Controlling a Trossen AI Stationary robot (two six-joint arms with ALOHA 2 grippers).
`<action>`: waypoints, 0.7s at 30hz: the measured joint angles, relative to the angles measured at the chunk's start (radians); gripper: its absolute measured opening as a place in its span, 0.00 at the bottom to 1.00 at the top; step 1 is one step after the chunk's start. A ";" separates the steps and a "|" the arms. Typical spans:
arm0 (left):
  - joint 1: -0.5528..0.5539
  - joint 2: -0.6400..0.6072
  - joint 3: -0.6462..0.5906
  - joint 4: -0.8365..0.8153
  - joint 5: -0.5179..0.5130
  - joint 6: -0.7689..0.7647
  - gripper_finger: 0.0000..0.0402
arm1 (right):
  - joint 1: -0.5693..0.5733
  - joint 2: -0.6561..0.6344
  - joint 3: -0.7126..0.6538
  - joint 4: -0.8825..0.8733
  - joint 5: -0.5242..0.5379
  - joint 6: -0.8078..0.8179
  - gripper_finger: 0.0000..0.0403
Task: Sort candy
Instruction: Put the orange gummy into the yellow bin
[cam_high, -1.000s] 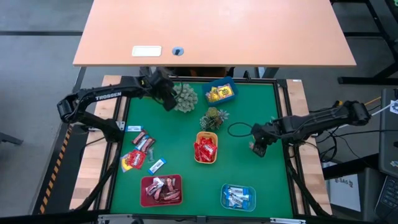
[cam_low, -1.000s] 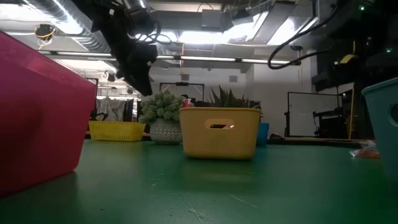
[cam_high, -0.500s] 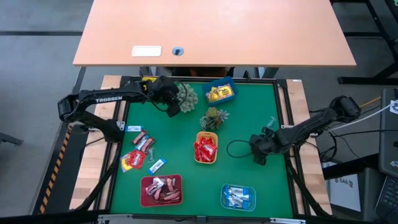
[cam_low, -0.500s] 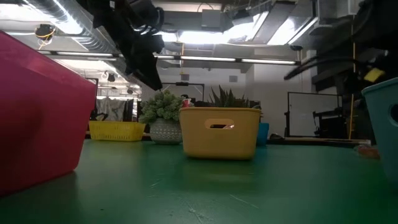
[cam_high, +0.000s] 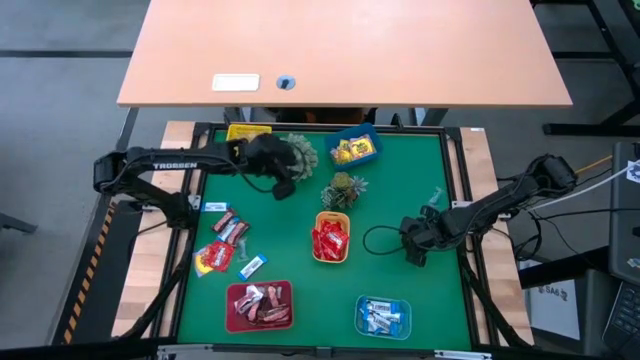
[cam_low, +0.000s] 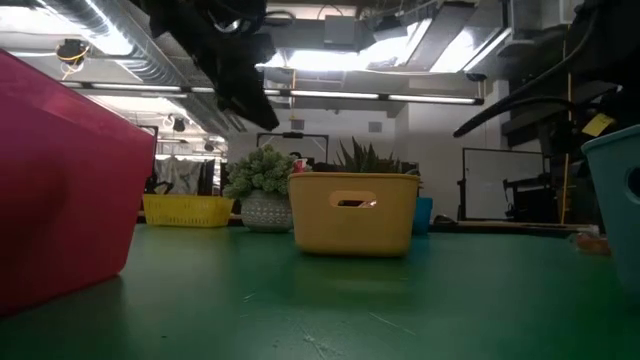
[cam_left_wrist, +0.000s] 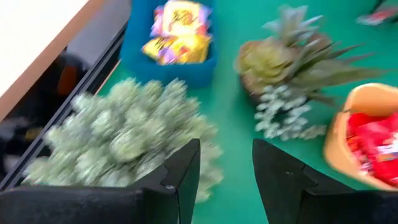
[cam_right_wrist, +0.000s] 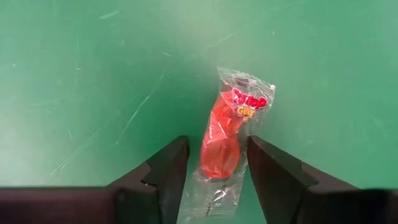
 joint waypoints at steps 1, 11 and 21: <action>-0.013 0.000 0.000 0.015 0.001 0.003 0.33 | -0.001 0.000 0.000 0.001 -0.003 0.000 0.41; -0.124 0.000 0.000 0.111 0.001 0.008 0.33 | 0.000 0.000 0.010 0.012 -0.019 -0.003 0.16; -0.276 0.000 0.000 0.206 0.001 0.111 0.33 | -0.001 0.004 0.129 0.006 -0.062 -0.105 0.08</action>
